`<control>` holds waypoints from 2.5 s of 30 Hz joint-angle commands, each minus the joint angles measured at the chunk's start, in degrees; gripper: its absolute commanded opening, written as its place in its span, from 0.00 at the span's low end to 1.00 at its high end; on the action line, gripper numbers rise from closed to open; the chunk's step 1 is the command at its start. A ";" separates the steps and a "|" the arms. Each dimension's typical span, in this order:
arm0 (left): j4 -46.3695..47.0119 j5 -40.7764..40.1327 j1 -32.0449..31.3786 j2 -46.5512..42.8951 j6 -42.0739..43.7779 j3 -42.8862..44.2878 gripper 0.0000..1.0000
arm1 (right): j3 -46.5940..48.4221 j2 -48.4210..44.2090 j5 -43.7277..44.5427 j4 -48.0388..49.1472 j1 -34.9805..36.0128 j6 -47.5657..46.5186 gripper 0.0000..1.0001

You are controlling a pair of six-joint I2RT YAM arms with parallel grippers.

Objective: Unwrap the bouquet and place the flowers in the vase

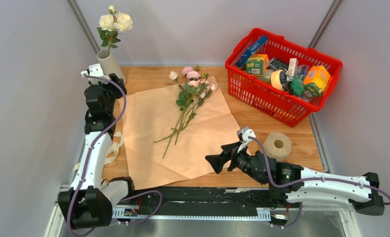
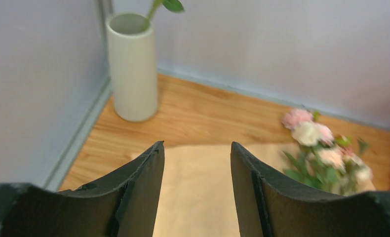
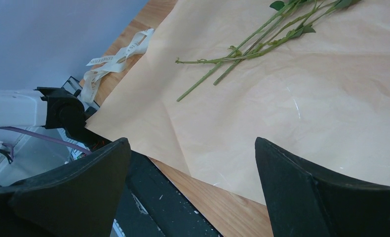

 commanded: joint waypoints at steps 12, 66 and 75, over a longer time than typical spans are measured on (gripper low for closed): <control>-40.90 22.40 -17.79 -5.54 -1.05 -0.97 0.51 | 1.26 3.79 -1.06 1.21 -0.17 9.79 1.00; -48.21 19.40 -25.80 28.05 10.03 3.16 0.36 | 0.74 0.02 -4.84 2.97 -0.17 14.19 1.00; -47.24 23.62 -25.98 26.38 10.29 2.28 0.33 | -0.14 -1.74 -4.84 3.06 -0.17 14.71 1.00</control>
